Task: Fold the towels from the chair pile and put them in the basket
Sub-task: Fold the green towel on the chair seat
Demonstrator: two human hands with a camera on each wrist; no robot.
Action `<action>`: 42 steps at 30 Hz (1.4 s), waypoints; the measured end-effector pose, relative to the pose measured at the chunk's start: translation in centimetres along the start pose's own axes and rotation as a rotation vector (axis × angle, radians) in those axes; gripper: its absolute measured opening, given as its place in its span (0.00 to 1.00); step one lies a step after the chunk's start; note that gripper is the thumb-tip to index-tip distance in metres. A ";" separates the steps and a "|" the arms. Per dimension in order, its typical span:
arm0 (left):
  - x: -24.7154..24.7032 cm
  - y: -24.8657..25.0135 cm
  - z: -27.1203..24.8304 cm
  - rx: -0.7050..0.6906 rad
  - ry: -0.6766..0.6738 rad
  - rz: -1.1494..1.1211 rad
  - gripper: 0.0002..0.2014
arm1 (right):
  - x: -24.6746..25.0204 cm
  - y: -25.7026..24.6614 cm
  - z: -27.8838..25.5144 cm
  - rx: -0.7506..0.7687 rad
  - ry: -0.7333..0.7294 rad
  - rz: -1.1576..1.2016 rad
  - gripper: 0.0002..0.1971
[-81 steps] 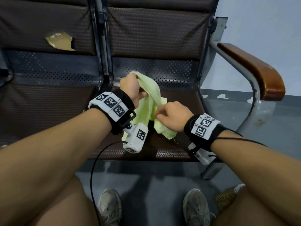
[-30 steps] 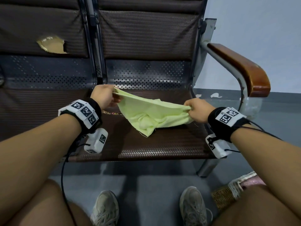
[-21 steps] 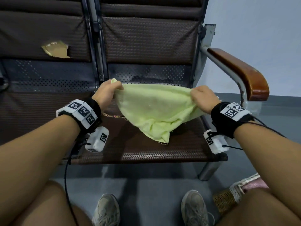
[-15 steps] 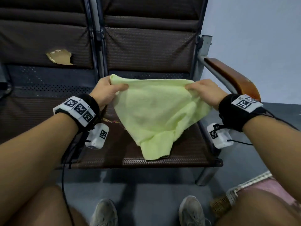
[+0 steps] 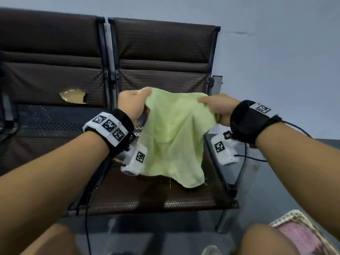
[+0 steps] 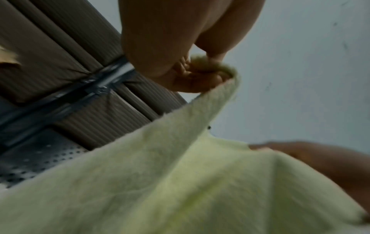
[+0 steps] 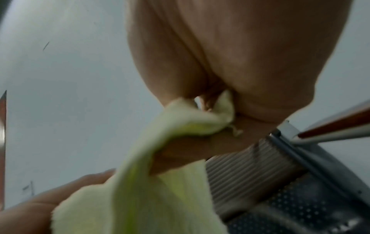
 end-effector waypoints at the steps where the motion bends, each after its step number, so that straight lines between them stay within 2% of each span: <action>1: -1.5 0.1 -1.0 0.006 -0.062 0.002 0.16 | -0.9 -0.5 -0.3 0.005 -0.020 0.063 0.20; 3: -4.3 0.1 -3.2 0.007 -0.206 0.019 0.15 | -2.9 -1.3 -1.0 0.021 -0.074 0.173 0.18; 5: -6.6 0.0 -5.5 -0.015 -0.335 0.057 0.11 | -4.8 -1.9 -2.0 0.032 -0.178 0.235 0.19; 8: -7.3 -0.5 -6.8 0.054 -0.424 0.061 0.10 | -6.2 -2.4 -3.4 0.066 -0.299 0.184 0.15; 10: -6.1 -0.7 -6.4 0.108 -0.356 0.005 0.12 | -5.9 -2.1 -3.6 0.083 -0.271 0.151 0.11; 13: -3.2 -0.6 -4.6 -0.006 -0.126 0.081 0.13 | -5.7 -1.8 -3.6 0.120 -0.279 0.080 0.16; 14: -2.7 -0.9 -4.0 -0.001 -0.116 0.104 0.17 | -5.9 -1.7 -3.8 0.128 -0.325 0.063 0.17; 15: -2.8 -1.5 -3.6 0.052 -0.183 0.106 0.22 | -6.1 -1.7 -3.9 0.129 -0.376 0.055 0.18; 17: -4.0 -2.8 -3.7 0.220 -0.469 0.085 0.25 | -6.4 -1.7 -3.9 0.132 -0.448 0.038 0.18; 18: -4.4 -3.2 -4.1 0.290 -0.605 0.070 0.23 | -6.3 -1.6 -3.6 0.140 -0.454 0.023 0.18; 19: -4.6 -3.3 -4.2 0.326 -0.685 0.039 0.20 | -6.1 -1.6 -3.3 0.153 -0.447 0.001 0.16; 20: -4.6 -3.3 -3.8 0.326 -0.703 0.005 0.18 | -5.8 -1.5 -3.0 0.168 -0.452 -0.033 0.14; 23: -3.8 -3.3 -1.2 0.202 -0.523 0.071 0.12 | -4.4 -0.5 -1.6 0.181 -0.441 -0.316 0.15; 26: -3.5 -3.1 0.8 0.059 -0.375 0.239 0.10 | -1.9 0.1 0.9 0.183 -0.194 -0.635 0.11; 27: -3.3 -2.8 1.3 0.009 -0.318 0.281 0.10 | -1.1 -0.1 1.7 0.201 -0.089 -0.650 0.09; 29: -3.1 -1.6 2.1 -0.069 -0.219 0.289 0.10 | 0.2 -0.9 2.6 0.275 0.099 -0.529 0.08; 32: -3.0 0.1 2.9 -0.116 -0.155 0.196 0.08 | 0.8 -2.1 3.2 0.420 0.243 -0.259 0.10; 36: -1.7 -0.7 3.4 -0.098 -0.139 0.156 0.10 | -0.5 -1.5 3.6 0.488 0.192 -0.121 0.10; 39: 0.0 -5.5 2.1 -0.001 -0.150 0.269 0.07 | -2.7 2.4 4.0 0.427 0.102 -0.170 0.07; 42: 1.0 -12.0 -0.4 0.164 -0.296 0.496 0.08 | -5.9 7.7 3.6 0.320 -0.053 -0.284 0.07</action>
Point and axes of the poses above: each hand's wrist, its own z-axis towards the middle knuckle, its own x-axis out of the back of the hand, y = z × x, the point moved 7 cm from there along z, towards the middle knuckle, and after that the axes turned 4 degrees about -z, right-handed, at the moved point
